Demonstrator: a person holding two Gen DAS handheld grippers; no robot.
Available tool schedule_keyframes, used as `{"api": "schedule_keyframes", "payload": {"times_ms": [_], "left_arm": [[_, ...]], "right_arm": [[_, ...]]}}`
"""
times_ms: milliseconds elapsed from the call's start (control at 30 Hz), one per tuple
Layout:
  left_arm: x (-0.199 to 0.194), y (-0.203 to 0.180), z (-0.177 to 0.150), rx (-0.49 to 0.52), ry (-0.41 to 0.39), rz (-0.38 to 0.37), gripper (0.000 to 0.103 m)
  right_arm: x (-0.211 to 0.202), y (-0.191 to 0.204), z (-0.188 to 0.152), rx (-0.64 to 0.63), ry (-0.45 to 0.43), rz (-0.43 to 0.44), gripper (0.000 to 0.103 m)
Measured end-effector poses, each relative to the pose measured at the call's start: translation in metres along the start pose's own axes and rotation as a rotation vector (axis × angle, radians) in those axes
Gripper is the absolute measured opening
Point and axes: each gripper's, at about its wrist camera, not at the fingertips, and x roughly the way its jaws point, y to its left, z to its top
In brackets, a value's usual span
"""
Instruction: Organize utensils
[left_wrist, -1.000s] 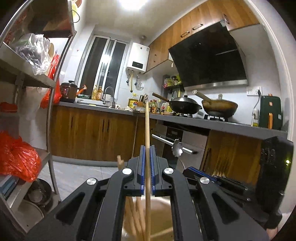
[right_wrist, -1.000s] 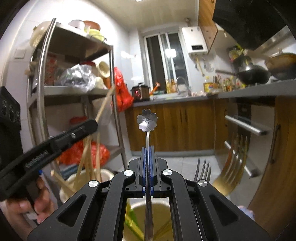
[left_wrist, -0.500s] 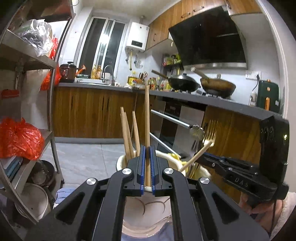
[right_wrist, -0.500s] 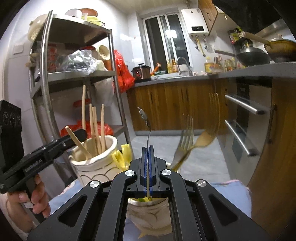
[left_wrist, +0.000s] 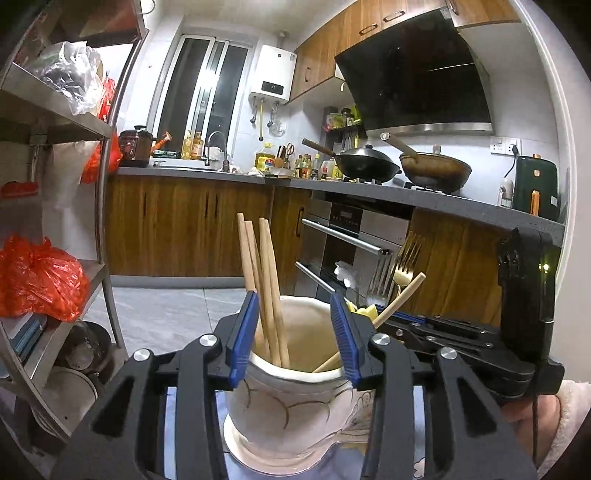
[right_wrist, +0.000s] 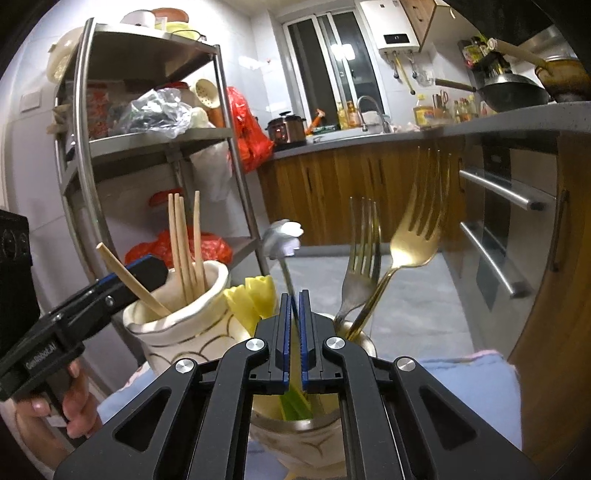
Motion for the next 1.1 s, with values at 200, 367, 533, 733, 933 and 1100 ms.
{"api": "schedule_keyframes", "payload": {"times_ms": [200,367,533,733,933,1100], "left_arm": [[-0.015,-0.001,0.003,-0.004,-0.005,0.019,0.048],[-0.035,-0.005,0.0,0.002,0.007,0.044,0.052],[-0.054,-0.012,-0.016,0.01,0.055,0.081,0.055],[-0.08,-0.023,-0.034,0.031,0.073,0.146,0.078],[-0.107,-0.031,-0.043,0.019,0.034,0.196,0.097],[-0.115,-0.041,-0.047,0.044,0.003,0.21,0.097]], "right_arm": [[-0.036,0.0,-0.002,0.01,-0.03,-0.01,0.019],[-0.068,0.0,-0.011,0.023,-0.037,-0.033,0.023],[-0.09,0.003,-0.035,-0.019,0.006,-0.092,0.032],[-0.115,0.017,-0.055,-0.077,-0.005,-0.135,0.066],[-0.131,0.029,-0.068,-0.146,-0.064,-0.181,0.094],[-0.134,0.032,-0.074,-0.166,-0.114,-0.212,0.098]]}}
